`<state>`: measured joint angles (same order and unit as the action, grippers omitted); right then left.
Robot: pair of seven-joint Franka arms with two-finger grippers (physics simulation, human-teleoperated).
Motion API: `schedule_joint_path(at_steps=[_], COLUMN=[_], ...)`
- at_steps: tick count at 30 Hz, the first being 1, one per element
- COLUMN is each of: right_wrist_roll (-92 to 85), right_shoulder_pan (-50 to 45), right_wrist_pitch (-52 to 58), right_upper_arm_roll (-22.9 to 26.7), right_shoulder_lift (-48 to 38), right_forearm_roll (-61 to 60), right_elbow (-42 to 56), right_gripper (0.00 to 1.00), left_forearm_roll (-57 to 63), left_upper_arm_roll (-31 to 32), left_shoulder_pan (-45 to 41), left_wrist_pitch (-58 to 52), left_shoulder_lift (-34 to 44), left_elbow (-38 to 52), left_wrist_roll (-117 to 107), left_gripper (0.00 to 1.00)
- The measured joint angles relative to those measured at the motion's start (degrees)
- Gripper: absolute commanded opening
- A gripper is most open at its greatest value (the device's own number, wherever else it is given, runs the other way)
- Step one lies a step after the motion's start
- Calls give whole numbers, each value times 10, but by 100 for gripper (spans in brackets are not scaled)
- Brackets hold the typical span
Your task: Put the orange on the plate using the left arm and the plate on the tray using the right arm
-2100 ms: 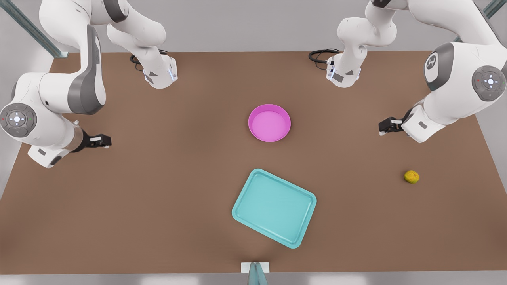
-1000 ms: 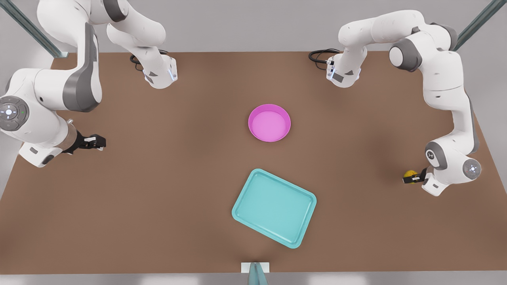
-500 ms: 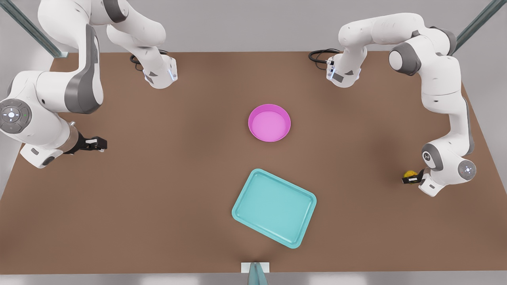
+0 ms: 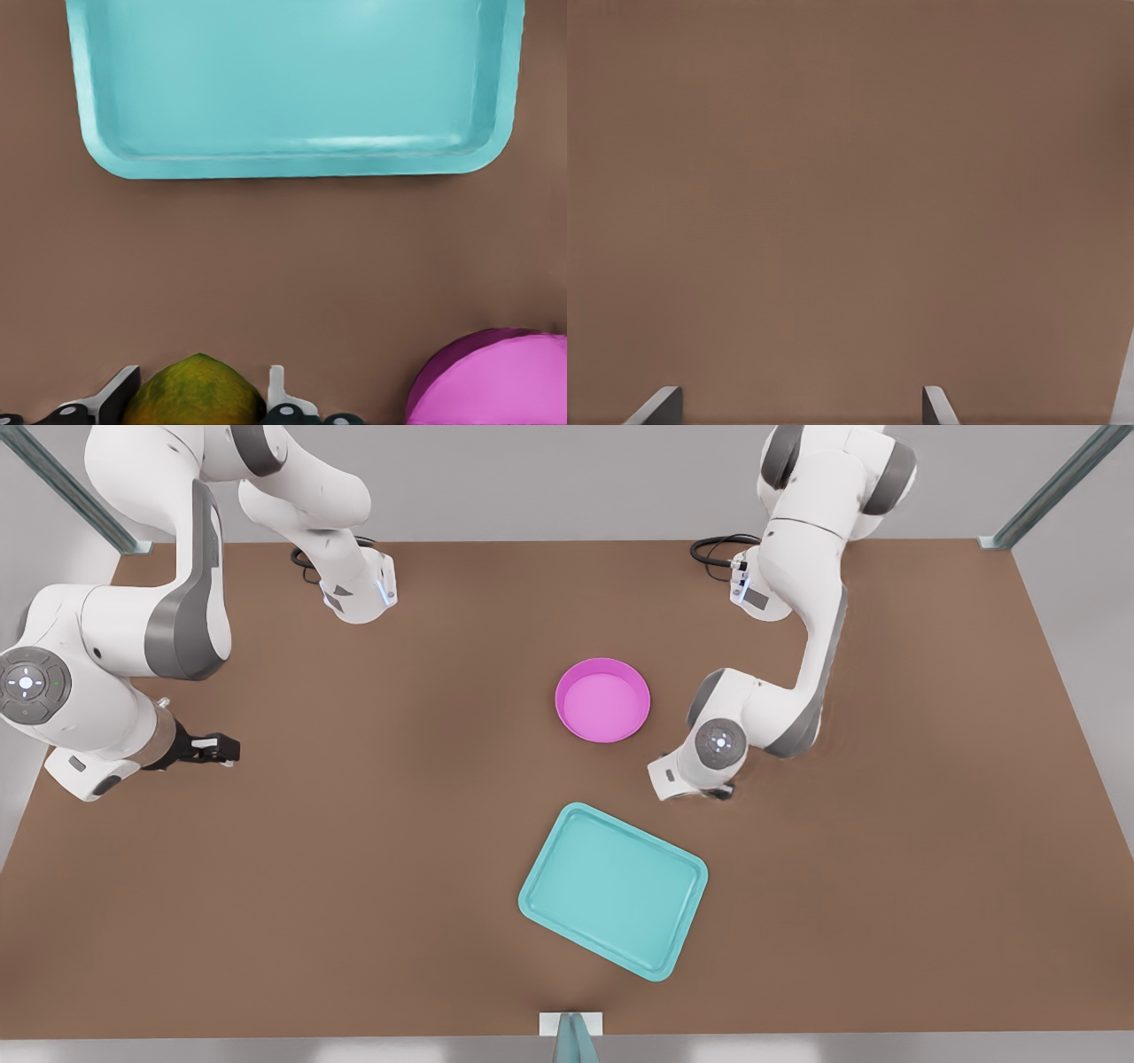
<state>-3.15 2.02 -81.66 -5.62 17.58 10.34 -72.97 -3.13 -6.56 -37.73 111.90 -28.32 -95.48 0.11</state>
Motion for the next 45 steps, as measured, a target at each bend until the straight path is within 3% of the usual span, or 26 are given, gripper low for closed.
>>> schedule_joint_path(at_steps=[3, 9, 10, 11, 15, 17, 21, 23, 25, 26, 28, 34, 45], right_wrist_roll=[2, -4, -6, -8, -14, -16, -20, -22, -23, -23, -23, -22, -18], right_shoulder_pan=[0, -58, -61, -63, -66, -68, -69, -100, -143, -162, -194, -252, -324], right_wrist_pitch=[0, 7, -7, -35, -222, -313, -479, -555, -617, -641, -681, -756, -801], right_upper_arm_roll=[0, -7, -9, -10, -59, -94, -164, -182, -186, -187, -188, -188, -188], right_shoulder_lift=[1, 52, 46, 31, -12, -14, 8, 34, 52, 56, 65, 82, 154], right_forearm_roll=[0, -34, -58, -83, -173, -219, -295, -332, -368, -384, -411, -445, -471], right_elbow=[0, -27, -85, -154, -399, -470, -556, -565, -559, -554, -546, -532, -478], right_gripper=[100, 100, 100, 100, 100, 100, 100, 100, 100, 100, 100, 100, 100], left_forearm_roll=[-2, -26, -28, -29, -31, -34, -64, -88, -66, -48, -24, 1, 7], left_upper_arm_roll=[16, 65, 66, 66, 64, -9, -360, -401, -181, -104, -34, 11, 50], left_shoulder_pan=[-76, -93, -94, -95, -101, -102, -79, -18, 164, 217, 266, 264, 265], left_wrist_pitch=[-32, -81, -85, -88, -99, -148, -302, -350, -374, -371, -367, -408, -435], left_shoulder_lift=[-24, -49, -56, -63, -59, -8, 30, 35, 81, 125, 159, 135, 102], left_elbow=[2, -4, -4, -4, -4, 39, 217, 250, 262, 224, 197, 258, 289], left_wrist_roll=[-71, -194, -211, -227, -283, -298, -261, -234, -214, -206, -190, -152, -109], left_gripper=[73, 74, 80, 100, 100, 100, 100, 100, 100, 100, 100, 100, 100])
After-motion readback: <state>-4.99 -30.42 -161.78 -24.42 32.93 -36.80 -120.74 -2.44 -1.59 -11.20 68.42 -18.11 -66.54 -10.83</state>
